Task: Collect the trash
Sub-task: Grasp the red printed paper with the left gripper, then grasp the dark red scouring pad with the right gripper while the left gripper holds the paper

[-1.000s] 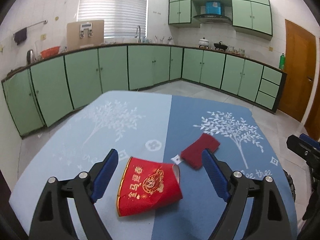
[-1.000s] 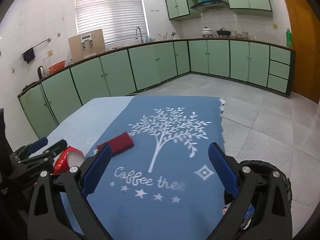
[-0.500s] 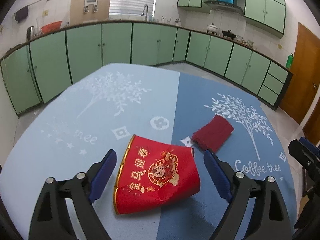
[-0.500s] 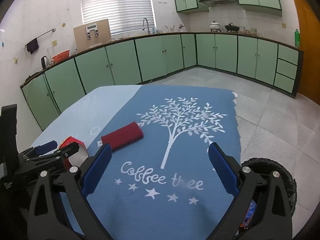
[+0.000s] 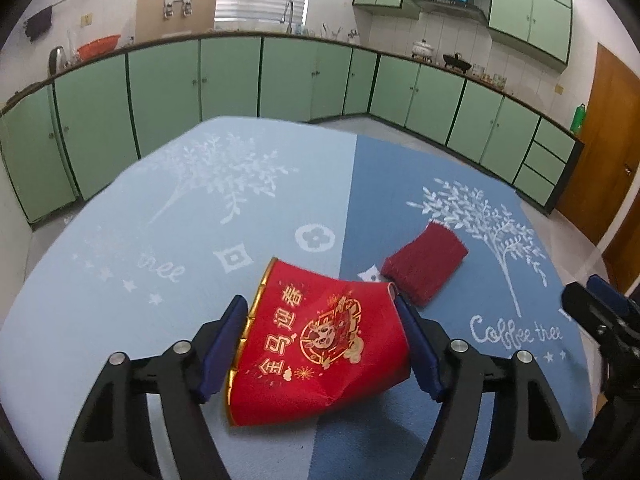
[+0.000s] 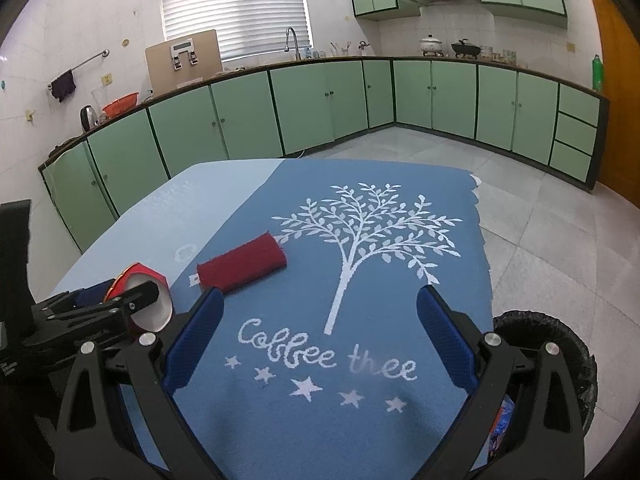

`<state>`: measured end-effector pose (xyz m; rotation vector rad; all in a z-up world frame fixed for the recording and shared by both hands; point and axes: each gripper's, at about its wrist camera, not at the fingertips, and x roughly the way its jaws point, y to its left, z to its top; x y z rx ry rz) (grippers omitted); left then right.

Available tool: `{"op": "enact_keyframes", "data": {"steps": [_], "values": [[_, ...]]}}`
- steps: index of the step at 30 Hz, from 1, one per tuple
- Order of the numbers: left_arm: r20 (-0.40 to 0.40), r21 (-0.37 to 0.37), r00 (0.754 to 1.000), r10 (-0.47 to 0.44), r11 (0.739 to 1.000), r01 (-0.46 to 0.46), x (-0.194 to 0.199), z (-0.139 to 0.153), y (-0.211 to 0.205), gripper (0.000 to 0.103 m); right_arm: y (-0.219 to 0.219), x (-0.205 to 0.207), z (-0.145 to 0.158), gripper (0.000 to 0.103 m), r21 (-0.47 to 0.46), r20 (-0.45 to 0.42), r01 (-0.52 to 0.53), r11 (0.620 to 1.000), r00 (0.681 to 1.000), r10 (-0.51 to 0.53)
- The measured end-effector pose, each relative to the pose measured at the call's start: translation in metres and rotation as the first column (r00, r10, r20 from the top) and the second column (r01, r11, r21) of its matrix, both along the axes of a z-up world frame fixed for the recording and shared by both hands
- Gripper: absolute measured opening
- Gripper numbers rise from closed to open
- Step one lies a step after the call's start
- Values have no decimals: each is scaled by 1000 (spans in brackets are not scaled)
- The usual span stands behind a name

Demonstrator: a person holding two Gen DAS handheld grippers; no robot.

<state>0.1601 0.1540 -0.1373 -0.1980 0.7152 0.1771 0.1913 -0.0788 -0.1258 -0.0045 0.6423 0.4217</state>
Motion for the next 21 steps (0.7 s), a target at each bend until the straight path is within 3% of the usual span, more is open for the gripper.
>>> {"op": "enact_keyframes", "data": {"steps": [9,21], "values": [[39,79,998,55,995,-58,1,16,19,73,36,23,-2,95,12,-39,-66,998,997,66],[5,87,993,118,989,-118,7,8,50,73,93,45,-14,95,-40,-116,-97,994,989,92]]}}
